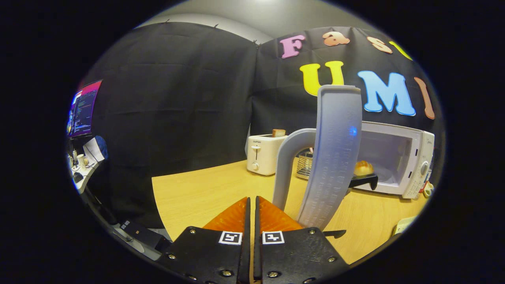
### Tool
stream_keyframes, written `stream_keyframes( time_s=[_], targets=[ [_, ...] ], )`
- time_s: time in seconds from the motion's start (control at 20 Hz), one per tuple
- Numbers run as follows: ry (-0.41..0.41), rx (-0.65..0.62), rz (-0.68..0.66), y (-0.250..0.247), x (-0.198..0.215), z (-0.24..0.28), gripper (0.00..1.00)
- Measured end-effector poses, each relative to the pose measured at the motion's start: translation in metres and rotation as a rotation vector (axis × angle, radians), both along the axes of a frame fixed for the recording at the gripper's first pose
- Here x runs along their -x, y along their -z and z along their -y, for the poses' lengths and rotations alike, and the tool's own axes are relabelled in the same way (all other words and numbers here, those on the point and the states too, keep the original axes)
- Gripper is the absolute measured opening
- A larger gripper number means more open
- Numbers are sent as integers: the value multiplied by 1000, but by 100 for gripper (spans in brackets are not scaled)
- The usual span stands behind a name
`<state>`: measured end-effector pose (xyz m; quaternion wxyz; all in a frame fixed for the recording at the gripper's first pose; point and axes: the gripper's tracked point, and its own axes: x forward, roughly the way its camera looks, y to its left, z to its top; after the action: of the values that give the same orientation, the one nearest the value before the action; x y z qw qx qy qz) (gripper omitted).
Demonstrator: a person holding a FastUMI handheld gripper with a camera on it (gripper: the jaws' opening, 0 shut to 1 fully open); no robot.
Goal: Open the microwave, put the food inside, and close the microwave door.
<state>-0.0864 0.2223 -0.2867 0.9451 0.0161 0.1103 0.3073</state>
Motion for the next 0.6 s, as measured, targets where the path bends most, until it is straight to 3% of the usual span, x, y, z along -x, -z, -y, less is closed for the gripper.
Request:
stream_keyframes(
  time_s=[0.2,0.6],
  targets=[
    [166,27,68,-10,-29,54,5],
    [412,60,23,7,-113,155,5]
  ],
)
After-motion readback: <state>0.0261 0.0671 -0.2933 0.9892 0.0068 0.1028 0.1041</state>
